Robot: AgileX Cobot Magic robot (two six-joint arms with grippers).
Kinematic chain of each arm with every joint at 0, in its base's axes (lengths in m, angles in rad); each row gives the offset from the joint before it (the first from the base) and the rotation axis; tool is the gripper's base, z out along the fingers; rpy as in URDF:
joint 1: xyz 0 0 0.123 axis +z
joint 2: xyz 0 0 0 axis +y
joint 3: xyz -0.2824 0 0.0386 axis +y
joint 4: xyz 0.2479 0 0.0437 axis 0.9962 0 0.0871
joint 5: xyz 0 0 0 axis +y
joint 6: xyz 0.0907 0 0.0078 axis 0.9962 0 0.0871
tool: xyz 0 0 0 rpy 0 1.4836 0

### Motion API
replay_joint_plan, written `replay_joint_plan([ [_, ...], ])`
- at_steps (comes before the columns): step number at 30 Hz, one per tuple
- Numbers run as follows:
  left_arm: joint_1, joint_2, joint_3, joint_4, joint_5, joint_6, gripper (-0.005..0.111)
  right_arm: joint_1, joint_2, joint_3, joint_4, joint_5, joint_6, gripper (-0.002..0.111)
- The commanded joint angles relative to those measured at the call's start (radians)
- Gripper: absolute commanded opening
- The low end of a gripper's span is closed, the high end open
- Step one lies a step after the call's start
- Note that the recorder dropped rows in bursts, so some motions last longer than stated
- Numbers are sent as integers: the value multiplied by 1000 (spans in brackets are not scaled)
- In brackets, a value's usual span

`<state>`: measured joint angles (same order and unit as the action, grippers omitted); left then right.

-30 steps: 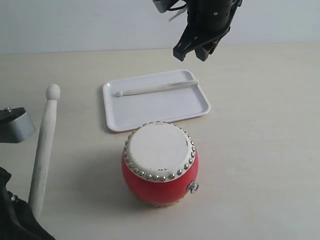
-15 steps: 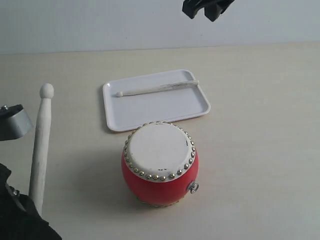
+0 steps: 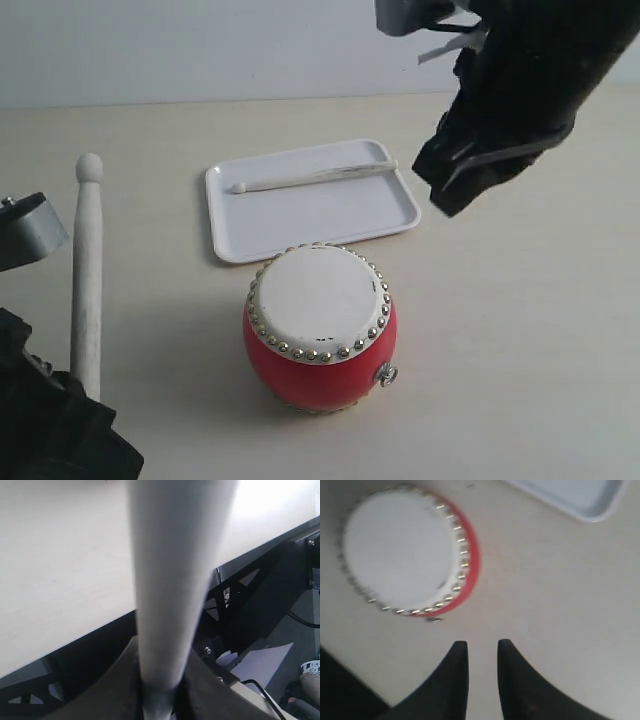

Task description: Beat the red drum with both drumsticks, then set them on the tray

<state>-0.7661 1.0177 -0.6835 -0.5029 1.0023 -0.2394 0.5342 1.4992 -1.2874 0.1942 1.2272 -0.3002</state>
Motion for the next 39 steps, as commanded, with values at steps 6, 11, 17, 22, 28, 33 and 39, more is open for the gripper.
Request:
replay_joint_plan([
  [6, -1, -5, -6, -137, -74, 107, 0, 1, -141, 134, 730, -6, -441, 22],
  [11, -1, -5, -6, -280, -128, 251, 0, 1, -141, 134, 891, -6, -546, 33],
  [17, -1, -5, -6, -301, -180, 282, 0, 1, -141, 134, 912, -6, -554, 57],
  [22, -1, -5, -6, -402, -210, 425, 0, 1, -141, 134, 925, -6, -554, 62],
  [28, -1, -5, -6, -447, -243, 515, 0, 1, -139, 134, 994, -6, -581, 62],
  [33, -1, -5, -6, -447, -265, 530, 0, 1, -137, 134, 1003, -6, -596, 66],
  [39, -1, -5, -6, -451, -294, 530, 0, 1, -137, 134, 1003, -6, -596, 79],
])
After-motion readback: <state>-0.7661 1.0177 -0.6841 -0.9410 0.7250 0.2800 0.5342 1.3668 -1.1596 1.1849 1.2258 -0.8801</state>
